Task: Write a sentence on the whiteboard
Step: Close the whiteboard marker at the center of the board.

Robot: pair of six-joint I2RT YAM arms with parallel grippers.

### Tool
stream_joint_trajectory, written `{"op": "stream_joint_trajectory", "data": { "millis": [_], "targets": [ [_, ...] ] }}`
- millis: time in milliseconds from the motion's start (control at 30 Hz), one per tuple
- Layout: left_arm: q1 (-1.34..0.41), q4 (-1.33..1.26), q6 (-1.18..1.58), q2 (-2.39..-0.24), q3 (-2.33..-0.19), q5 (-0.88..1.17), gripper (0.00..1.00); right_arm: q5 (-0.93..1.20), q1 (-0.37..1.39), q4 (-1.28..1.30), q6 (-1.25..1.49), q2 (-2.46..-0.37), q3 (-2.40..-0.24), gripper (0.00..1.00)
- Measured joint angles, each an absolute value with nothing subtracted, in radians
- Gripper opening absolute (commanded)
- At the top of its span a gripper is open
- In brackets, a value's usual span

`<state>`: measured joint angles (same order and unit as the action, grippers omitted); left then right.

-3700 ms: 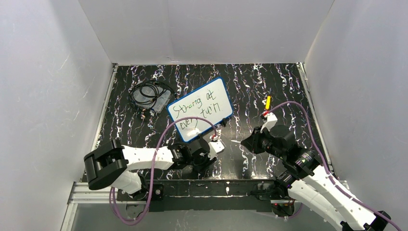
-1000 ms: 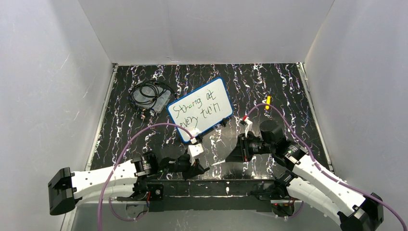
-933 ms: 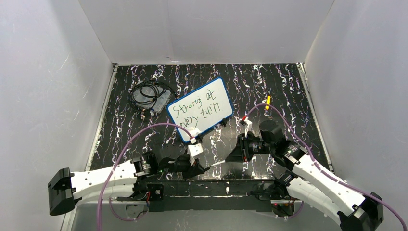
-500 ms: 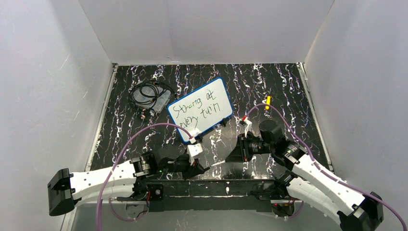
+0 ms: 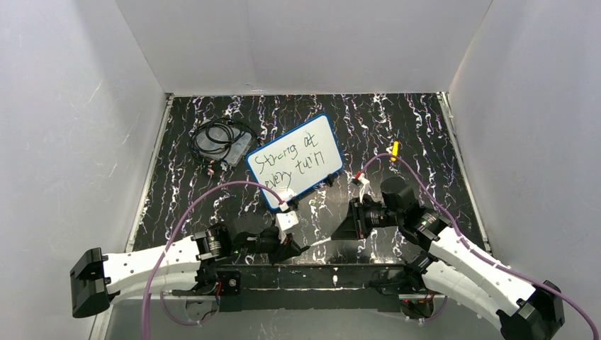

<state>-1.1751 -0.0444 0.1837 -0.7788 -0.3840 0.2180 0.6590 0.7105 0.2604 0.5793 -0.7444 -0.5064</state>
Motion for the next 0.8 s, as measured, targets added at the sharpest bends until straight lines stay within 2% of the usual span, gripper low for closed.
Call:
{"op": "stream_joint_trajectory", "data": {
  "millis": [800],
  "targets": [
    [-1.176,-0.044,0.184,-0.779,-0.384,0.222,0.00,0.706,0.708,0.205,0.607,-0.760,-0.474,0.01]
  ]
}}
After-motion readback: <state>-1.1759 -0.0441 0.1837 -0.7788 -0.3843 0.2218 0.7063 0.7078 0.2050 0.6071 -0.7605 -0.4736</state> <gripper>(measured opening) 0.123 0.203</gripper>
